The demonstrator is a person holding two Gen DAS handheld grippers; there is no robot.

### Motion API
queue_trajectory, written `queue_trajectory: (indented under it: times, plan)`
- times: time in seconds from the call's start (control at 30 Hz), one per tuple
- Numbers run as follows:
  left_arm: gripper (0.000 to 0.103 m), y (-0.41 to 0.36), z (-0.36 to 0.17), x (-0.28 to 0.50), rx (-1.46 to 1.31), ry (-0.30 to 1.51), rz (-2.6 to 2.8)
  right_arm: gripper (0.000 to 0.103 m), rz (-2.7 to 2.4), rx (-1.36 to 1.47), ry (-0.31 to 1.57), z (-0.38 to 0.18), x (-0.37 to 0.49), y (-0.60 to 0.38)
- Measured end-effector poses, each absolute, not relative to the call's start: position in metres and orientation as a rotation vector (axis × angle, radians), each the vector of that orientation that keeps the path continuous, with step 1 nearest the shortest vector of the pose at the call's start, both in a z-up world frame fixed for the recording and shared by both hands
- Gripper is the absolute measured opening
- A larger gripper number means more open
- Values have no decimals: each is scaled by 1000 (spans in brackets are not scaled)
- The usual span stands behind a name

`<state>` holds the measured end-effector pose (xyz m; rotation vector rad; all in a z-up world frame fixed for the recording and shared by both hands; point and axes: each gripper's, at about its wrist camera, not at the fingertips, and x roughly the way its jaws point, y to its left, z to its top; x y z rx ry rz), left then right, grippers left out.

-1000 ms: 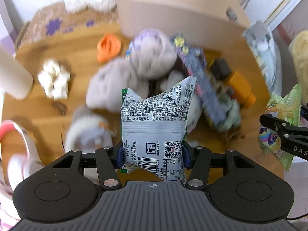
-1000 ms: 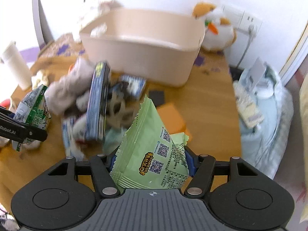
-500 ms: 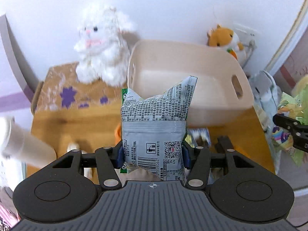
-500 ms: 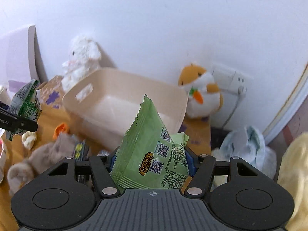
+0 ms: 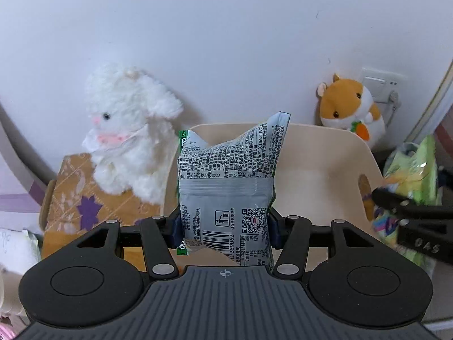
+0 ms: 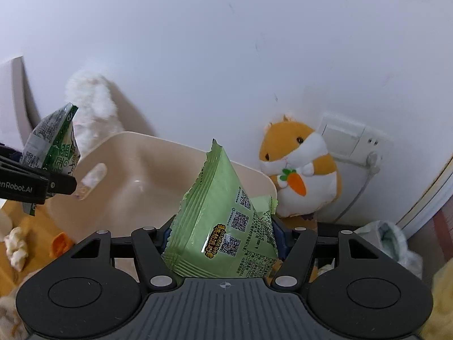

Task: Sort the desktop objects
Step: 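Carry both packets over the beige bin and open both tools to drop them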

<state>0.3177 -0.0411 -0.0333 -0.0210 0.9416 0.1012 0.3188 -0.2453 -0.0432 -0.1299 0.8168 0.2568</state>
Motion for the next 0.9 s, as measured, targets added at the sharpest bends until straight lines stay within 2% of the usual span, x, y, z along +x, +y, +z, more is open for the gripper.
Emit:
queue_trajectory:
  times: [0.33,0.8,0.83,0.87,0.9]
  plan:
    - [56,-62,-90,360,33,1043,143,60,238,-23,924,-78,356,-247]
    - [59,-49,-99,358,0,1076,142,58,303,-132,887,-74,368,-214]
    - [60,-48,-99,357,-3,1076,138,61,309,-139,881,-74,368,-212]
    - [63,-47,-99,357,-5,1077,137,70,306,-146,878,-75,368,-210]
    - [64,-46,-99,357,-8,1080,140,72,310,-151,882,-77,368,-209]
